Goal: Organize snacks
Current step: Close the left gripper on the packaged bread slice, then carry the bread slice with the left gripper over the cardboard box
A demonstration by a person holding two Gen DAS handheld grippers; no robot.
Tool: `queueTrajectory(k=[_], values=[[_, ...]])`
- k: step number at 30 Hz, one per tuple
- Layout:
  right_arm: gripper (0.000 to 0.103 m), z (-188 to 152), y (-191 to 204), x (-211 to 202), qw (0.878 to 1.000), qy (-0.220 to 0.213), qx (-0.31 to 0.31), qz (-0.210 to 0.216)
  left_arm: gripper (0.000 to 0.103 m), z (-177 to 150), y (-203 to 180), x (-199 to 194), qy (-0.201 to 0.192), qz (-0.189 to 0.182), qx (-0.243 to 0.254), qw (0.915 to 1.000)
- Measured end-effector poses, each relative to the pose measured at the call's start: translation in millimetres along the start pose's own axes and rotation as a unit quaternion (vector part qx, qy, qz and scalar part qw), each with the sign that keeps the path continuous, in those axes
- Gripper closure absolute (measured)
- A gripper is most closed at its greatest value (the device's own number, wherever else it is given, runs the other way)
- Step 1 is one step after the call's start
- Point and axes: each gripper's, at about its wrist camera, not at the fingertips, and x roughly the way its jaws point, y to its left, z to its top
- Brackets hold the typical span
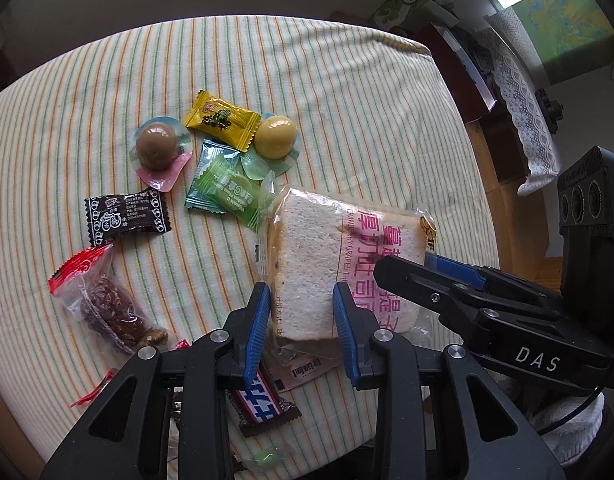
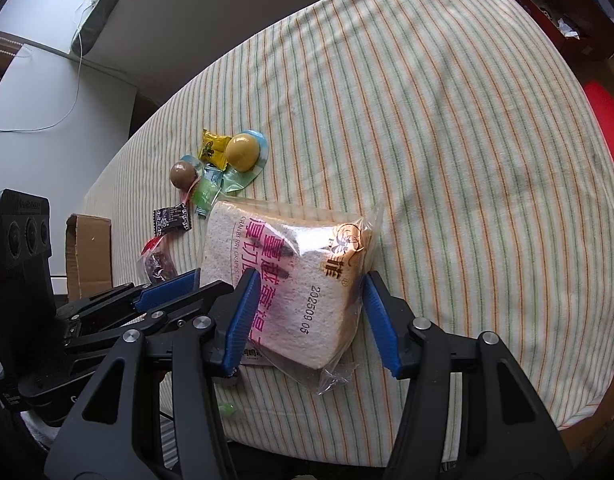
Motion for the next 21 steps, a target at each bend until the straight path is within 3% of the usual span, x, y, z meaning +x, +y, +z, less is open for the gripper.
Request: queueTrajectory(k=[10,21], values=[[0.047,0,13,-28,1.000,-0.018,-0.019,-0.001,0.074,-6,-7,-25,-0.033,-0.008,-0.003,0.9994],[0.047,6,87,-47,0.995,-0.038,-0.087,0.021,0.074,-19,25,-86,-0.096,0.000,-0.037,0.9947]])
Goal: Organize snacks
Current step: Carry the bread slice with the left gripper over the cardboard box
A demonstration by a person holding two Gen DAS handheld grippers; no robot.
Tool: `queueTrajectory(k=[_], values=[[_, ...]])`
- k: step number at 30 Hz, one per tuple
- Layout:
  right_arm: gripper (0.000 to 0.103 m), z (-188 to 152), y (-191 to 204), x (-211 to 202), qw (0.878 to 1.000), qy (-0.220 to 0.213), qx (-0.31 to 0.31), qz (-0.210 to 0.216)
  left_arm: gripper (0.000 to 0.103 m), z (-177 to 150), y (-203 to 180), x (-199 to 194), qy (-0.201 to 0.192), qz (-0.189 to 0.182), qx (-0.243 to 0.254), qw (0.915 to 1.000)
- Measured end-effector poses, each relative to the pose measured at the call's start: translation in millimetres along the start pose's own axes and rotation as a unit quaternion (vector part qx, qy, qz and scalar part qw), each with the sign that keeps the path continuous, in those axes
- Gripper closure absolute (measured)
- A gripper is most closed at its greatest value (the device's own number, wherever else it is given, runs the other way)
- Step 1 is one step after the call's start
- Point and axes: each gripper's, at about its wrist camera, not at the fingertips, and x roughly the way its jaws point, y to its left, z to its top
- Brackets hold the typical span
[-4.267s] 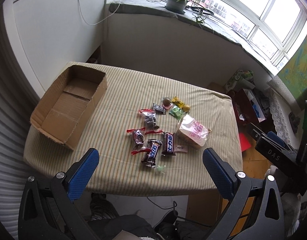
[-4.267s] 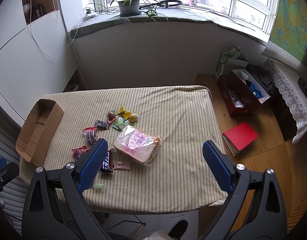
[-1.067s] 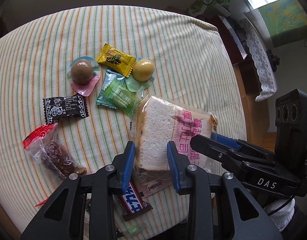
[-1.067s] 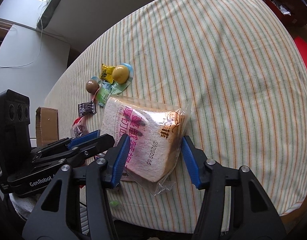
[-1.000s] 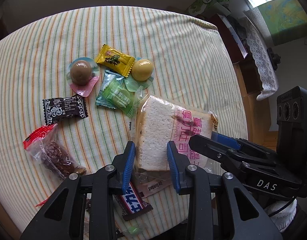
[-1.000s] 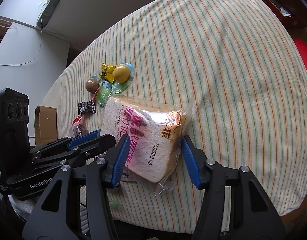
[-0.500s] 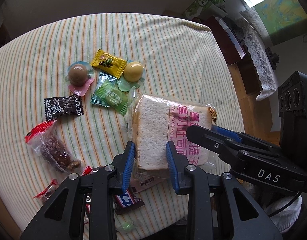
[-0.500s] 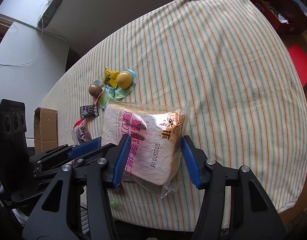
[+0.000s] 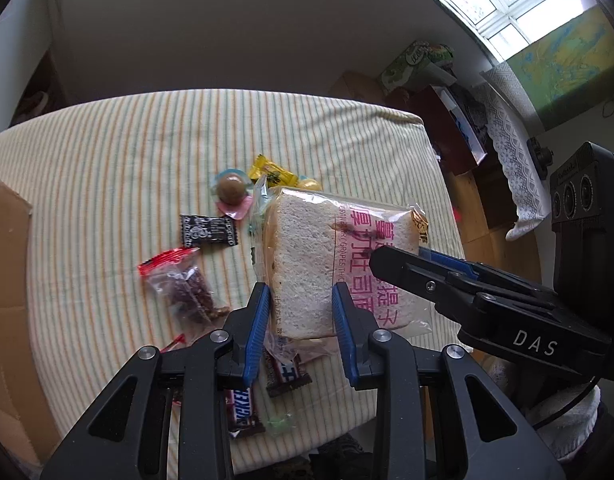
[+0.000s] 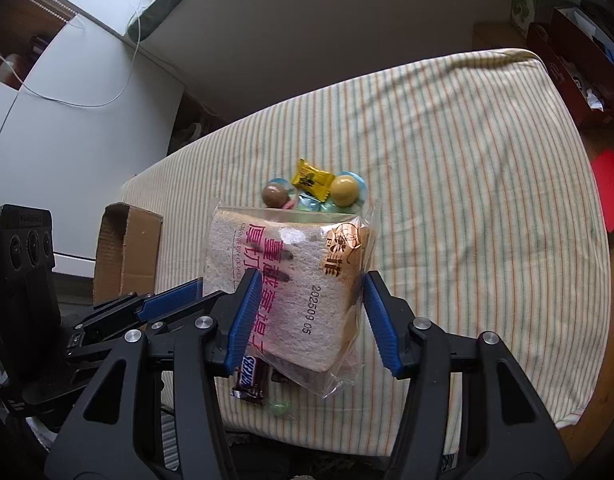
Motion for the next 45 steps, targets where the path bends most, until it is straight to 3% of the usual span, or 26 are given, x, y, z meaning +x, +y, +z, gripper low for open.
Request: queueTrajectory(k=[12,24,36,45], values=[[0.047,13,136,21,0.992,0.012,-0.120,0.045,0.074,-29,81,-78,-0.081,0.036,-0.095,0.9915],[0.047,1,281,73,0.964,0.046,-0.247,0.088,0.074,-81,173,-124,-0.126,0.066,-0.226,0.9637],[0.047,-22,335,125,0.944,0.086,-0.309,0.080,0.074,-113,241,-134,-0.136,0.082,-0.287,0.9447],[0.047,-30,336,155,0.940,0.108,-0.318,0.066,0.074,-112,258,-121,-0.121,0.093,-0.293,0.9437]])
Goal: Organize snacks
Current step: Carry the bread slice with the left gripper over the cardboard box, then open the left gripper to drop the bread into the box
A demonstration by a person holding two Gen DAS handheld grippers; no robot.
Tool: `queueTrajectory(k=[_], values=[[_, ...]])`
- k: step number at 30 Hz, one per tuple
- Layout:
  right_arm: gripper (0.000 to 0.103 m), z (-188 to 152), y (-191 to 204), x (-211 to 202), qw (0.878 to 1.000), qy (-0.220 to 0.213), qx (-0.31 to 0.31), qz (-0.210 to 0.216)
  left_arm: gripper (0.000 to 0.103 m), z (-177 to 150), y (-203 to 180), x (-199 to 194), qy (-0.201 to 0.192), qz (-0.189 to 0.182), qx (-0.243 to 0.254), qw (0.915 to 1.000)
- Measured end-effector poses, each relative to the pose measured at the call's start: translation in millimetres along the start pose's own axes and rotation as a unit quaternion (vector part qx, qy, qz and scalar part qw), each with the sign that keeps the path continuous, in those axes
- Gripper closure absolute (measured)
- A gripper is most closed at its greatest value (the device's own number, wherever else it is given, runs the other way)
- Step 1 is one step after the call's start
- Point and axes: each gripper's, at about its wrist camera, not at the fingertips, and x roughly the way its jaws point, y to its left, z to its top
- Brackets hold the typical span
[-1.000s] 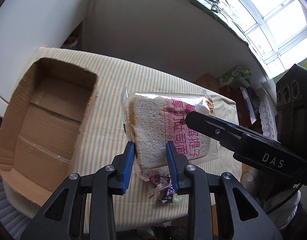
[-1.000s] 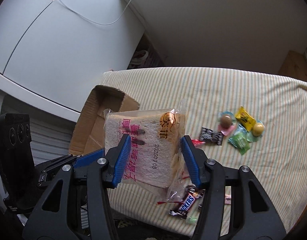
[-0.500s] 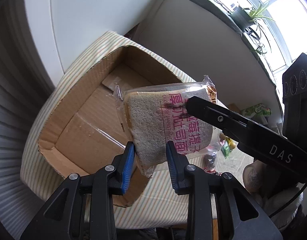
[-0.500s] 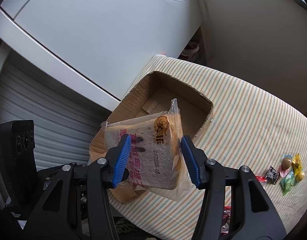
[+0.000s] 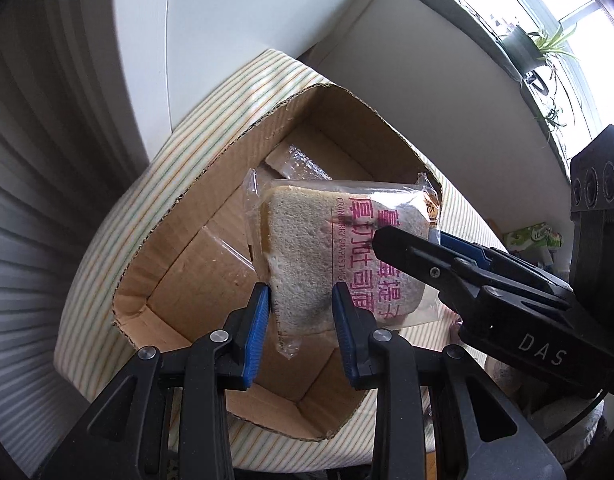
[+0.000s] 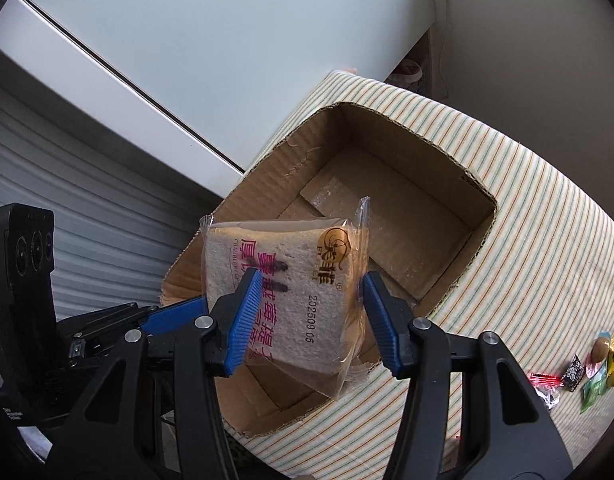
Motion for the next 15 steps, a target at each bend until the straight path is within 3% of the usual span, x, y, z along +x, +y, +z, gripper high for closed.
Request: queueTrajectory(k=[9,15], values=[[0.046,-4,3,1,1.000,-0.005,-0.013,-0.017,0.074,-2,-3,3,0.001,0.021,0.022,0.9995],[0.035,-10,4,-18,0.999,-0.029,-0.023,-0.036,0.071,-4,-12,-6,-0.015,0.035,0.044,0.9983]])
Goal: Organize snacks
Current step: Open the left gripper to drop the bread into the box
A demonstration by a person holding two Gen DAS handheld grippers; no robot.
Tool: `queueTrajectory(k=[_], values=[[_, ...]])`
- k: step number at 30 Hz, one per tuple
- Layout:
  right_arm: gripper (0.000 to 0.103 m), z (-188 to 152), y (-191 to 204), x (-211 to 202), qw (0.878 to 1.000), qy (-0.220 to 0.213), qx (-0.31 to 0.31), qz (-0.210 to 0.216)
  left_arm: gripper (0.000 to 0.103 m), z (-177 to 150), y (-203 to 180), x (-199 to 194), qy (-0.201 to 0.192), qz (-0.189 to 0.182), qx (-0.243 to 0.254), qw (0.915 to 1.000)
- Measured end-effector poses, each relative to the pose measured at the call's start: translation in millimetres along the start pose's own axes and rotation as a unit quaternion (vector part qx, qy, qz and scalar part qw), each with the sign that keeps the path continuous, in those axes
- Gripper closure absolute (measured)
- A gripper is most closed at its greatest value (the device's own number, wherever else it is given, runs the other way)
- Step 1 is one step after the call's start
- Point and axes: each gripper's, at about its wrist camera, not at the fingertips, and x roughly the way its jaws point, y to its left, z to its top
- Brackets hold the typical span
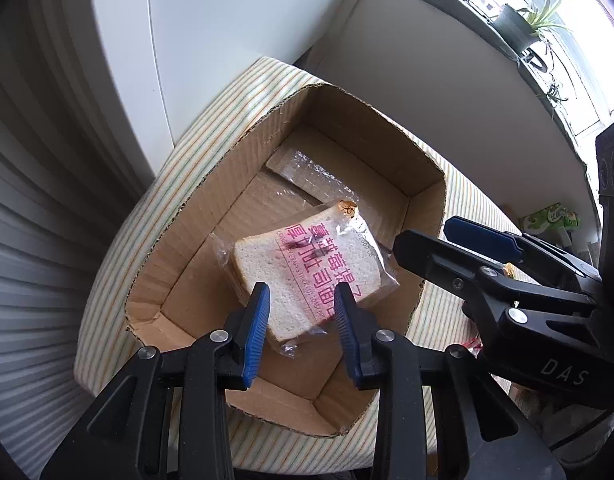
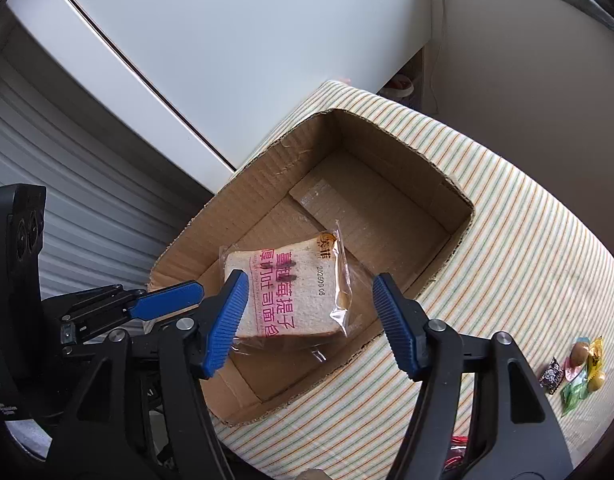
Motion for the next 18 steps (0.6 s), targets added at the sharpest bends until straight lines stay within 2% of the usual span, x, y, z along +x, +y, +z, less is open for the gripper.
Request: queueTrajectory(k=[7,9,13,15,18], values=[[0.034,-13,-21,-30,0.999,-0.021,0.014,-0.030,0.070,-4,-25,-11,-0.020,0.005,0.041,0.9989],[0.030,-19,-30,-38,0.999,-0.026,0.021,-0.040,0.064,-5,-34,-13,-0.023,0.003,0.051,0.9984],[0.029,-29,-46,-53,0.997,-0.036,0.043,-0.056,0.062,-9,-51,-12,-0.022,-0.010,0.068,0.9974],[0.029,-35,-53,-61,0.996,-0.041,0.049,-0.069,0.054,-10,-60,-11,-0.020,-0.017,0.077,0.9967],[0.029,-46,-63,-73,0.994,-0.044,0.054,-0.088,0.054,-12,-73,-9,-0.017,-0.026,0.090,0.9955]])
